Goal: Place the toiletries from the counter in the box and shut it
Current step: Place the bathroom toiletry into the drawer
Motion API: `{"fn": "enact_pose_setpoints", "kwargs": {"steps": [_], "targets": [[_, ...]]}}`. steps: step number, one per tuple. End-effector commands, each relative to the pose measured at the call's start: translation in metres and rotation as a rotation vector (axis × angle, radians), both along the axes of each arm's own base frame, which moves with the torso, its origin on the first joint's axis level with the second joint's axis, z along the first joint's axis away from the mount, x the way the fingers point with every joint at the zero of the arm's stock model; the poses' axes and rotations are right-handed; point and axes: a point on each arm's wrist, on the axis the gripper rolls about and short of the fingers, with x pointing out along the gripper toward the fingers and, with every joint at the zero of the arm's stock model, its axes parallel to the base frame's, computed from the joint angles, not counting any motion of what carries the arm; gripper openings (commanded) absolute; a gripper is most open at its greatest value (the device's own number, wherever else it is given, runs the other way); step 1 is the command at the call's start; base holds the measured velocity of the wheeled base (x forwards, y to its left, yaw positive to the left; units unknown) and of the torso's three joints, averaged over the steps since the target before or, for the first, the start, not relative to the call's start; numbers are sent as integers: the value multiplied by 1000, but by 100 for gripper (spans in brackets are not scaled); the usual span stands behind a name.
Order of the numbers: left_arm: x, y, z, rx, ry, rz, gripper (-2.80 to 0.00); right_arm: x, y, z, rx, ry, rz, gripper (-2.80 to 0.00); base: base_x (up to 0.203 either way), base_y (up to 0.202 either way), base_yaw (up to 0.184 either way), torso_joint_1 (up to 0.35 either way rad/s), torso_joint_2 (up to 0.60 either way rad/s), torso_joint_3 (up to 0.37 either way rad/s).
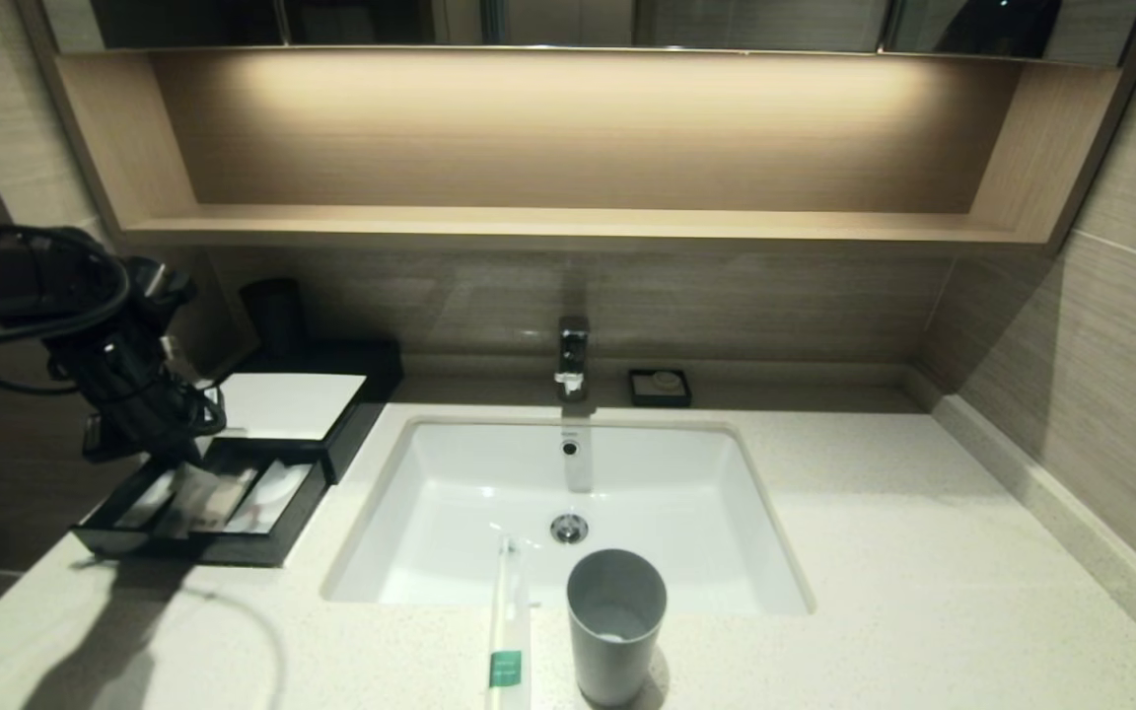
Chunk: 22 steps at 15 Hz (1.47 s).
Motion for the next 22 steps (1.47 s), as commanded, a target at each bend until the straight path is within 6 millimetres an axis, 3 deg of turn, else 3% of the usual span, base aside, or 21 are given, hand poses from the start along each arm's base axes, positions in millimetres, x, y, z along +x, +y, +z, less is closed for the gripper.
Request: {"fn": "enact_pose_setpoints", "kwargs": {"steps": [1,9,18,19,22], "targets": [[3,3,-10,-5,31,8,-280,0,0,0,0,1,0,-280,0,0,0,0,0,0],[8,4,-29,-13,92,-5,-280,0,0,0,0,-1,0,-280,0,0,0,0,0,0],[11,5,-36,-16,105,-6,-280,0,0,0,0,-1,0,-280,0,0,0,0,0,0],[11,5,-35,-16,102,-4,0,0,0,0,0,-1,0,-280,0,0,0,0,0,0],[8,5,-29,-14,90,-4,0,0,0,0,0,-1,0,-280,0,0,0,0,0,0]]}}
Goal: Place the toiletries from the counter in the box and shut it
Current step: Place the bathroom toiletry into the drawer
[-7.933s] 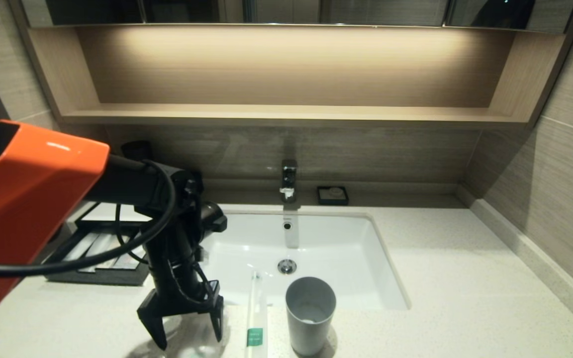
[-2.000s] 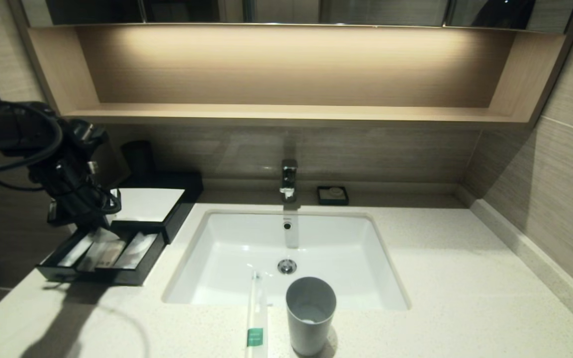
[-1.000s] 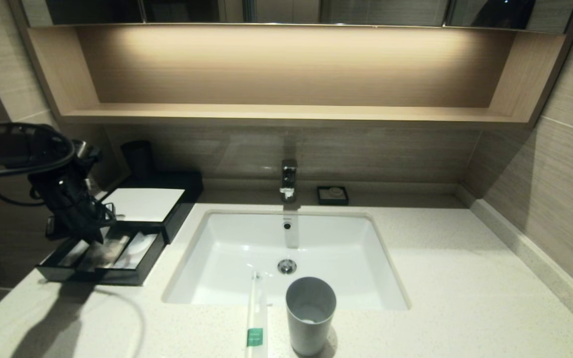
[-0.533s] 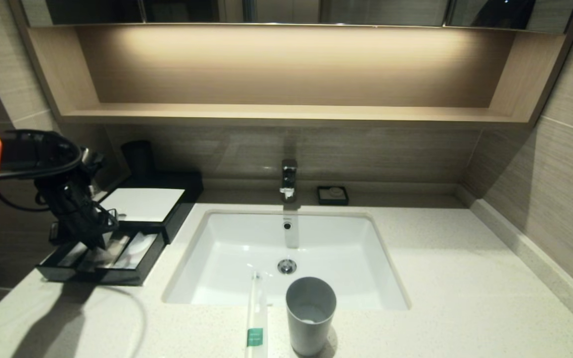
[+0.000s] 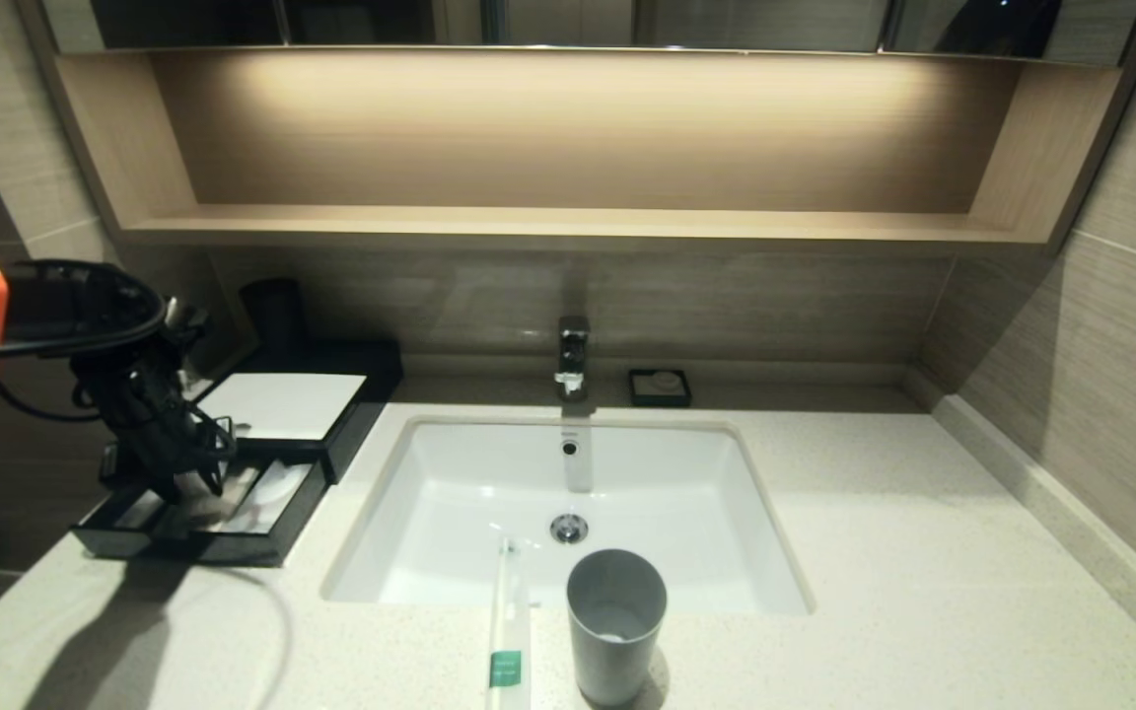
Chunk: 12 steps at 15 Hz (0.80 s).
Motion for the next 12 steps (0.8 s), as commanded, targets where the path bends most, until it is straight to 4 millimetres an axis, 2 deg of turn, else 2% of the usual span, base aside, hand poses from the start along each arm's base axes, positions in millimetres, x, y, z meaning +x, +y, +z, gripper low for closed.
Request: {"fn": "enact_pose_setpoints", "kwargs": {"steps": [1,10,12], "targets": [[-3,0,7,4,-11,2,0,0,0,0,0,0,0,-280,0,0,0,0,0,0],[-14,-3,36,11,-84,7,0,0,0,0,0,1,0,-280,0,0,0,0,0,0],[-13,-4,37,5,-97,3,0,0,0,0,0,1,0,-280,0,0,0,0,0,0]]}}
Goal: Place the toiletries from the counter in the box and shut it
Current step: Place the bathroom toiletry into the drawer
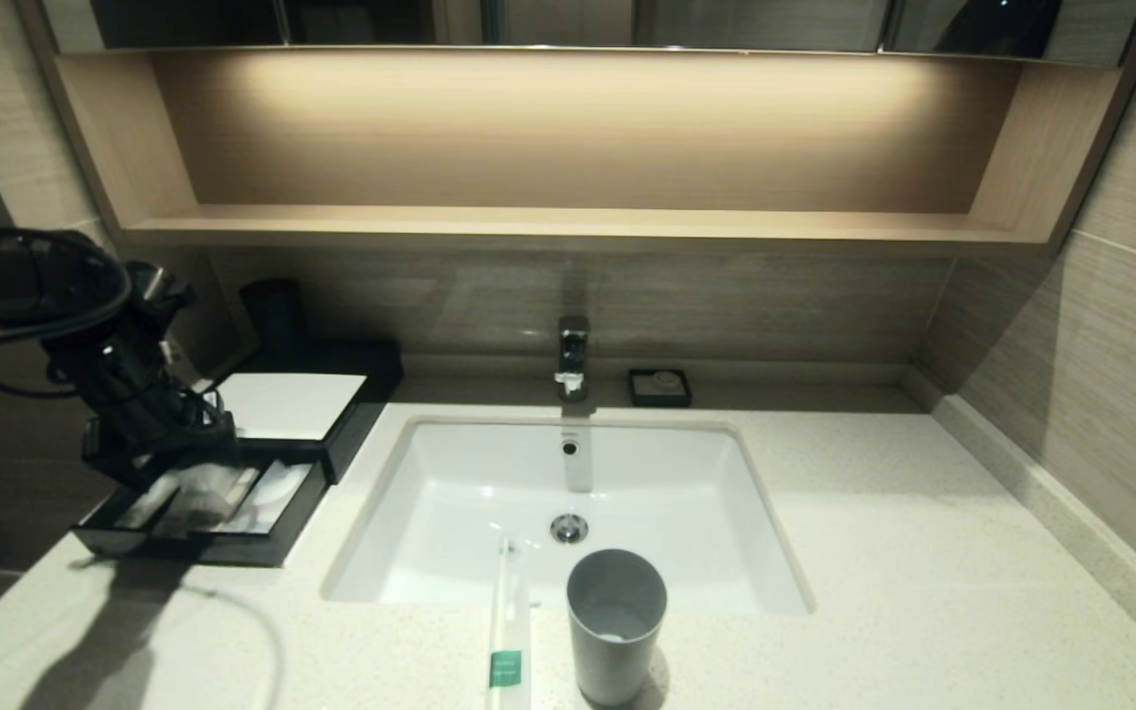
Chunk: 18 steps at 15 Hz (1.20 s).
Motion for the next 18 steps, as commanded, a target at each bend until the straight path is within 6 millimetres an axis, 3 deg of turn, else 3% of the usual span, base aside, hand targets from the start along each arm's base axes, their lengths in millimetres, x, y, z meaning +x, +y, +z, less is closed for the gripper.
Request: {"fn": "enact_pose_setpoints", "kwargs": {"steps": [1,2,3,10,18], "targets": [[-1,0,4,2,-17,1,0,0,0,0,0,0,0,-280,0,0,0,0,0,0],[0,0,4,5,-16,-3,0,0,0,0,0,0,0,-280,0,0,0,0,0,0],[0,0,4,7,-18,-4,-280,0,0,0,0,0,0,-280,0,0,0,0,0,0],[6,-15,6,16,-56,-44,-280,0,0,0,0,0,0,-280,0,0,0,0,0,0],[11,-14,-5,18,-34,-50,-280,0,0,0,0,0,0,-280,0,0,0,0,0,0]]}}
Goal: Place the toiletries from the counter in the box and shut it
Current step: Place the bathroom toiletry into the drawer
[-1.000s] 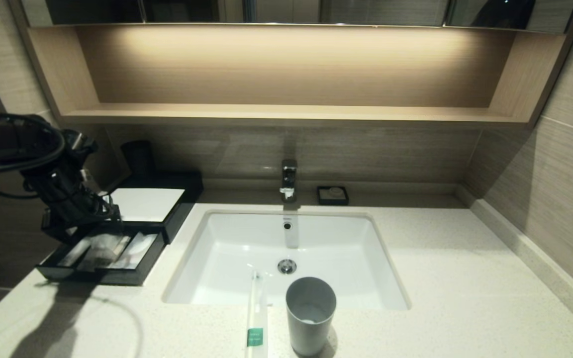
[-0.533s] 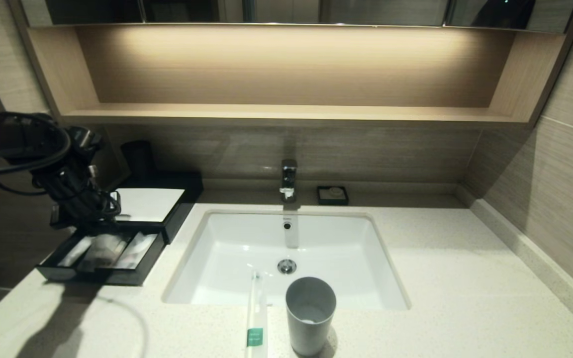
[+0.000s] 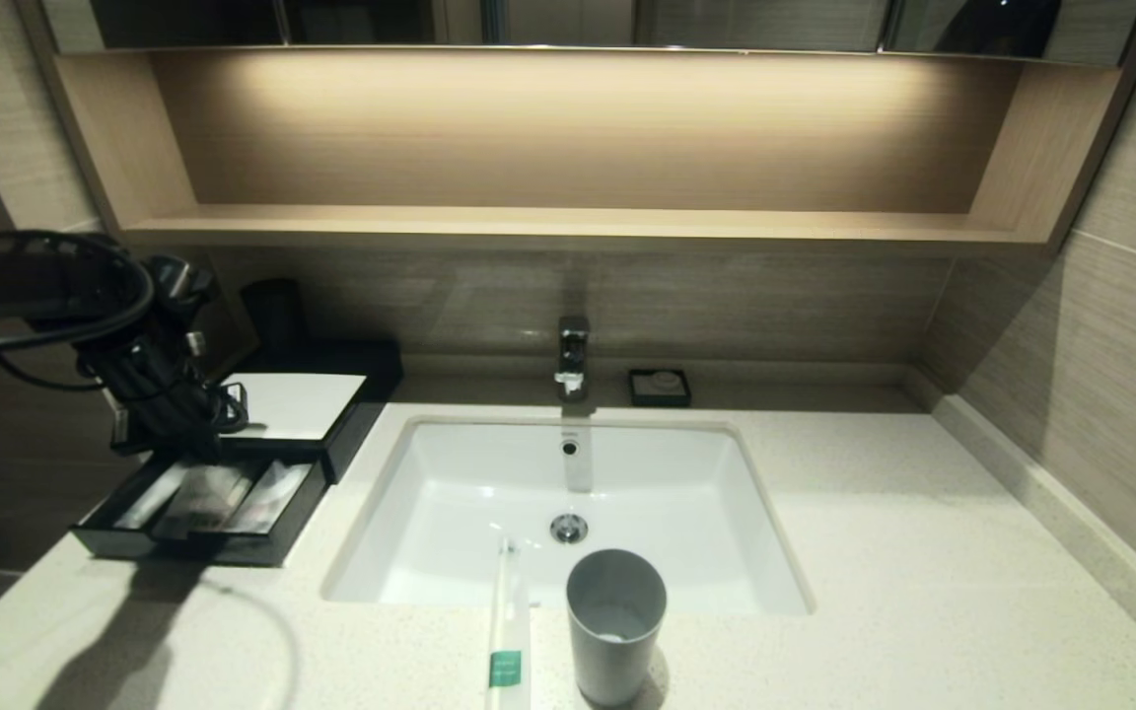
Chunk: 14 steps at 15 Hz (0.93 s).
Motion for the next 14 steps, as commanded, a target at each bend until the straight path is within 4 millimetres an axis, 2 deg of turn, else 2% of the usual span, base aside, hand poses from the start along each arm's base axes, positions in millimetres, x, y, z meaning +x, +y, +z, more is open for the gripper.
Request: {"fn": "enact_pose_setpoints", "kwargs": {"steps": [1,9,14], "targets": [[1,0,-5,-1,19,3,-280,0,0,0,0,0,0,-280,0,0,0,0,0,0],[1,8,-10,-1,38,22,-280,0,0,0,0,0,0,-280,0,0,0,0,0,0],[-3,9,-2,1,21,27,-280,0,0,0,0,0,0,-280,0,0,0,0,0,0]]}}
